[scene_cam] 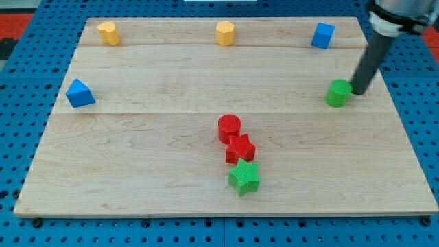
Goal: Slide the green circle to the red circle
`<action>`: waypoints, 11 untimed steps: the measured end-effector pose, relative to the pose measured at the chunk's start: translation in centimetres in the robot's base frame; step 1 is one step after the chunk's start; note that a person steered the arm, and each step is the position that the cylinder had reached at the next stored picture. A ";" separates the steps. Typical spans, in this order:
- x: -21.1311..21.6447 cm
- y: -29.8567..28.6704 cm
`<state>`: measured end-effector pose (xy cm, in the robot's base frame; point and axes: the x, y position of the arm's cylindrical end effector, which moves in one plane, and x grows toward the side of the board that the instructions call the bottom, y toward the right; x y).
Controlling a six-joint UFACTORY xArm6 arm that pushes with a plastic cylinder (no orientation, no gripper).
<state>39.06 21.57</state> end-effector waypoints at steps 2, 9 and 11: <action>-0.2 -12.9; 1.6 -10.5; 0.6 -18.6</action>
